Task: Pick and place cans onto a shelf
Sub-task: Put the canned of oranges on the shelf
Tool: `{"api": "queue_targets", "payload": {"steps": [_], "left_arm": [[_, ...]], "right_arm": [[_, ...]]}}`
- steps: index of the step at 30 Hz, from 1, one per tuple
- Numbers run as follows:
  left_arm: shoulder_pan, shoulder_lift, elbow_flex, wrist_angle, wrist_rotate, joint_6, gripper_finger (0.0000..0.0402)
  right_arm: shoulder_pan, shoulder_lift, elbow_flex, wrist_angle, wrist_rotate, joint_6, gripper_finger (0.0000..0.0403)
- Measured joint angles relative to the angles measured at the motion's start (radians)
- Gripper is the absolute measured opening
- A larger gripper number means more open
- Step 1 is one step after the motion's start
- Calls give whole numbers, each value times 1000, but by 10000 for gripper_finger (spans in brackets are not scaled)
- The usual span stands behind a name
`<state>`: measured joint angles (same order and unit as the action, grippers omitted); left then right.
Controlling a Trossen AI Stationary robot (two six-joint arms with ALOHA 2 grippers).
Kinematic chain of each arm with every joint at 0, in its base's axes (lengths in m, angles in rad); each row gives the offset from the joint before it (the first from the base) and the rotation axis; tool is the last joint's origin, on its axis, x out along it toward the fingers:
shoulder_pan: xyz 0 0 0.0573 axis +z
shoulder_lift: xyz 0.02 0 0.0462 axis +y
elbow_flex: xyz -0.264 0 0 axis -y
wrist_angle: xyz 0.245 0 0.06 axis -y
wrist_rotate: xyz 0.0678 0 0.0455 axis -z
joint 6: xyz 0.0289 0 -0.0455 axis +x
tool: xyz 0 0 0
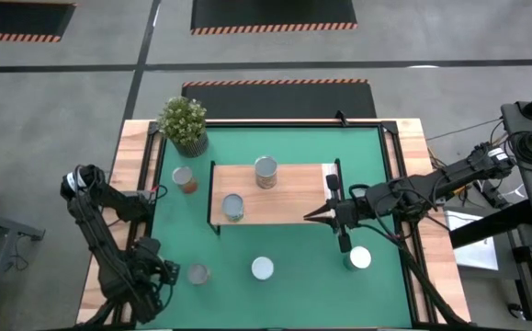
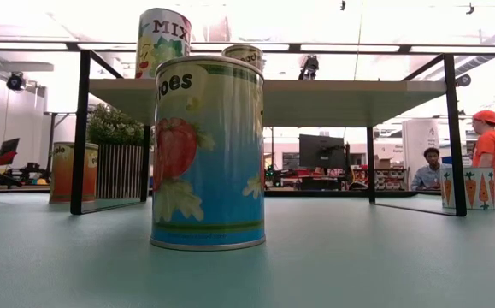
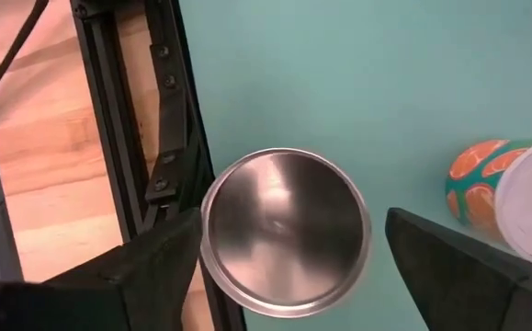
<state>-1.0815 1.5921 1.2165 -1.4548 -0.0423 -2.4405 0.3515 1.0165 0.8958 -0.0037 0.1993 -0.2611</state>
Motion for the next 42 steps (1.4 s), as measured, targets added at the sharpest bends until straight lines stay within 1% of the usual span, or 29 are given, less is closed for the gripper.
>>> {"api": "queue_targets", "payload": {"steps": [9,15,28,36,39,42], "left_arm": [[-20,1,-2,-1,1,-4,314],[-26,32,-2,-3,2,-4,307],[-29,70,-2,-2,2,5,306],[-29,68,0,4,2,17,306],[-29,68,0,5,2,21,310],[-29,66,0,5,2,21,327]], "right_arm": [[0,0,0,0,0,0,9],[0,0,0,0,0,0,9],[0,0,0,-3,0,0,9],[0,1,0,-6,0,0,9],[0,1,0,-6,0,0,9],[0,1,0,-7,0,0,9]]}}
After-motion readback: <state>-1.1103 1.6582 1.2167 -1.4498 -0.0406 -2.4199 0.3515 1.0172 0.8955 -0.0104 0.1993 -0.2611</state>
